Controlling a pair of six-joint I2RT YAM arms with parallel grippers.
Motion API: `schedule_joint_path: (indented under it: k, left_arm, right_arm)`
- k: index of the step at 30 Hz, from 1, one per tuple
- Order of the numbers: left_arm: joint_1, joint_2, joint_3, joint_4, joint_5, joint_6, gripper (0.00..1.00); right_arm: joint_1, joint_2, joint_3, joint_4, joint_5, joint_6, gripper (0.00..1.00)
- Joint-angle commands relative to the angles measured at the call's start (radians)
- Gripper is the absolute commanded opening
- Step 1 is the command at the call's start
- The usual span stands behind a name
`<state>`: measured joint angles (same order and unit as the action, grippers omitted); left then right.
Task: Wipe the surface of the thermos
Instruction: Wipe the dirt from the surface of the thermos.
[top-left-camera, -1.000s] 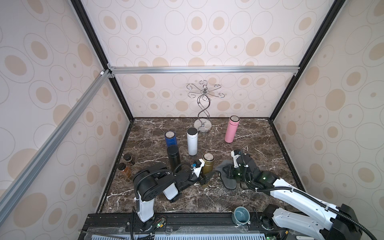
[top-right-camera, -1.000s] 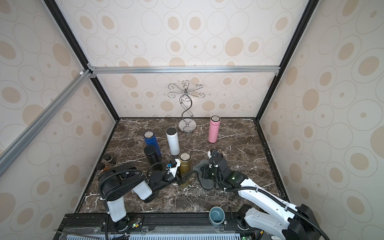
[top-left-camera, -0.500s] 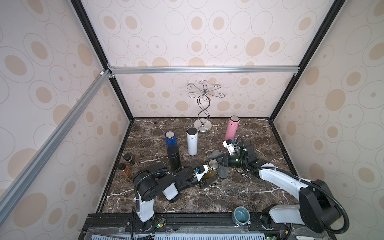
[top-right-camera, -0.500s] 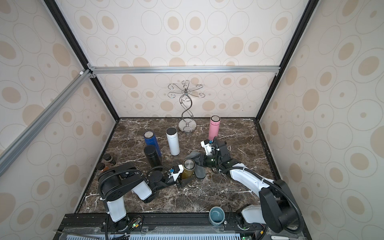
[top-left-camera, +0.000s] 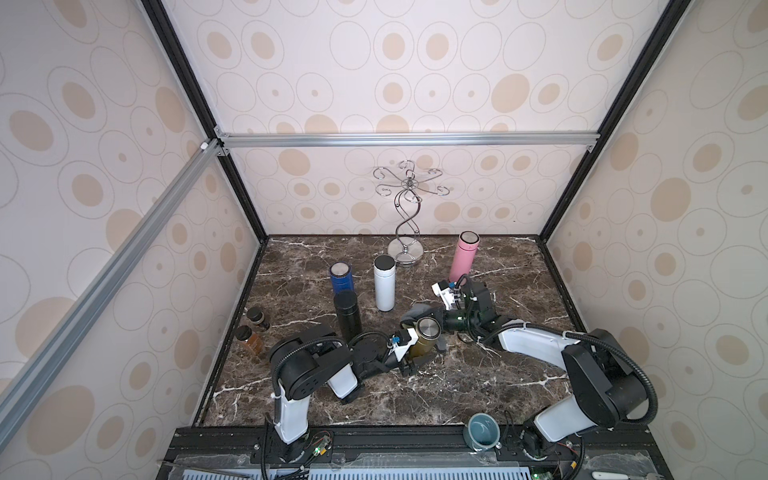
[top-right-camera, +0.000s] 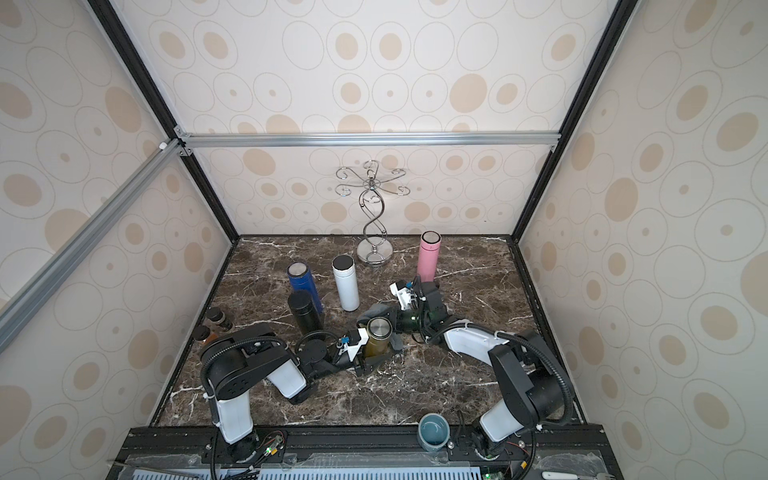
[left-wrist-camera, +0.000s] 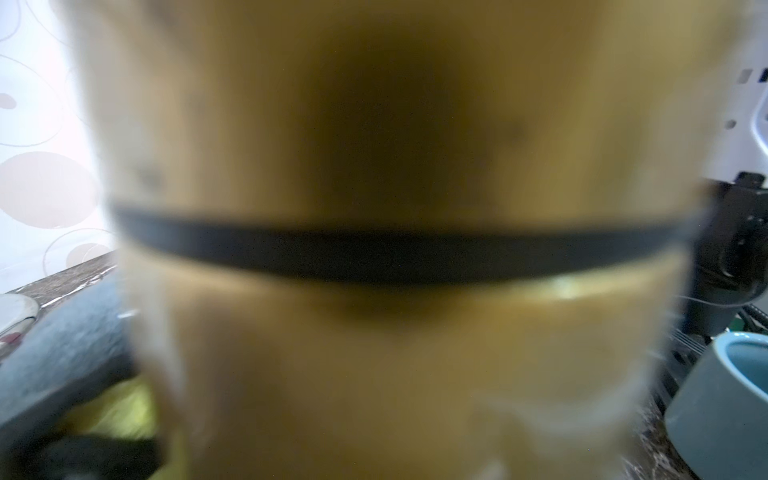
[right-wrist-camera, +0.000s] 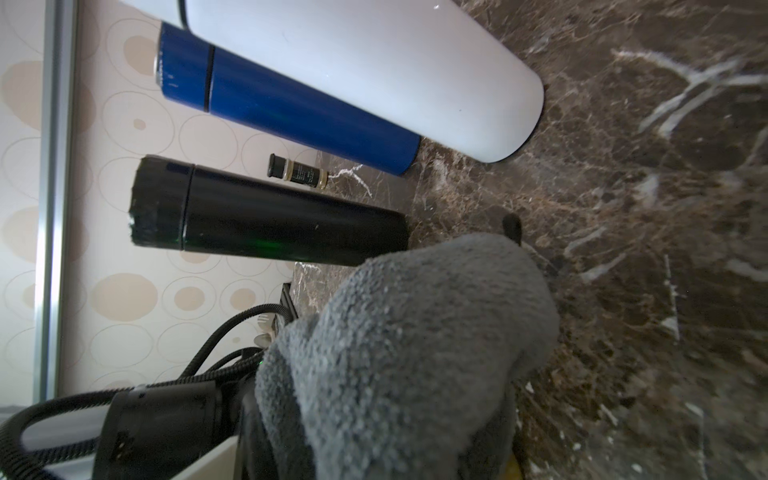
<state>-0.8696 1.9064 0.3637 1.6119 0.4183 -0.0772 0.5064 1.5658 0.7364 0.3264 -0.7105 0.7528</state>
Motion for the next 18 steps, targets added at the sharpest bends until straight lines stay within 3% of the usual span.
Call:
schedule_joint_path:
  k: [1, 11, 18]
  left_arm:
    - [-0.013, 0.104, -0.016, 0.232, -0.003, 0.014, 0.0]
    - [-0.012, 0.121, -0.02, 0.231, -0.021, 0.011, 0.0]
    - [-0.012, 0.126, -0.025, 0.231, -0.026, 0.011, 0.0]
  right_arm:
    - [0.129, 0.098, 0.001, -0.139, 0.047, -0.033, 0.0]
    - [0.161, 0.172, 0.012, -0.196, 0.132, -0.063, 0.0]
    - [0.138, 0.091, 0.045, -0.431, 0.435, -0.126, 0.0]
